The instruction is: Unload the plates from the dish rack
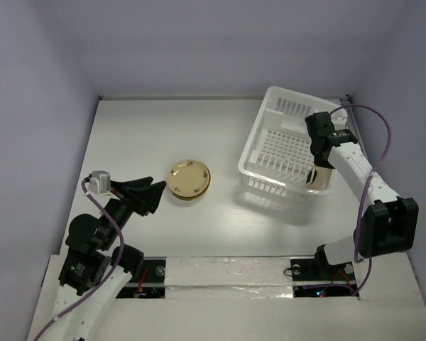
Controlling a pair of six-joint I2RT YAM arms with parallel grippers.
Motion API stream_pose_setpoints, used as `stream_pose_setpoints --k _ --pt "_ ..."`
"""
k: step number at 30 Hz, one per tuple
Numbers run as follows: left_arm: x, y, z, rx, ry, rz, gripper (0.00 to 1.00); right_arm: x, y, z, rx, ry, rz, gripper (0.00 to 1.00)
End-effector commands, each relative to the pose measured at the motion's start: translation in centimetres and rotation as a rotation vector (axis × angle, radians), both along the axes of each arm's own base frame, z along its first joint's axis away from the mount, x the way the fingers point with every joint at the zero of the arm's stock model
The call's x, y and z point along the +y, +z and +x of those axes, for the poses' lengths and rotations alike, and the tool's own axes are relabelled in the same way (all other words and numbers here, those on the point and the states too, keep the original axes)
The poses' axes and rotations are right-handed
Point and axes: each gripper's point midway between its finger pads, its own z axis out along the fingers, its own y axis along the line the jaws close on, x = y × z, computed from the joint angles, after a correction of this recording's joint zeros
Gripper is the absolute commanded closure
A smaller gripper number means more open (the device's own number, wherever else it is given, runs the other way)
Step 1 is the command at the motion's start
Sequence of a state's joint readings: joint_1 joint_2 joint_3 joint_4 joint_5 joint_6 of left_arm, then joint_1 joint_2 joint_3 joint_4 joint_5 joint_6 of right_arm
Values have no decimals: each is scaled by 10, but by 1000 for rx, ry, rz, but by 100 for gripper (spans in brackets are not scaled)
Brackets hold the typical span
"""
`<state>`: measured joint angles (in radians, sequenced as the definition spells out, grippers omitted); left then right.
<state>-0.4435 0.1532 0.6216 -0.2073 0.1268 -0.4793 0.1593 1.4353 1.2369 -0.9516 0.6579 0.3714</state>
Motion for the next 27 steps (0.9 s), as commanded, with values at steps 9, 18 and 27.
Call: stream_pose_setpoints --k 9,18,27 --pt "1 10 -1 -39 4 -11 47 5 50 13 -72 64 -196 100" --pt "0 9 1 -30 2 -8 47 18 69 9 -48 57 -411 100" --pt "-2 8 2 -26 -4 -3 46 39 159 -1 -325 45 -347 100"
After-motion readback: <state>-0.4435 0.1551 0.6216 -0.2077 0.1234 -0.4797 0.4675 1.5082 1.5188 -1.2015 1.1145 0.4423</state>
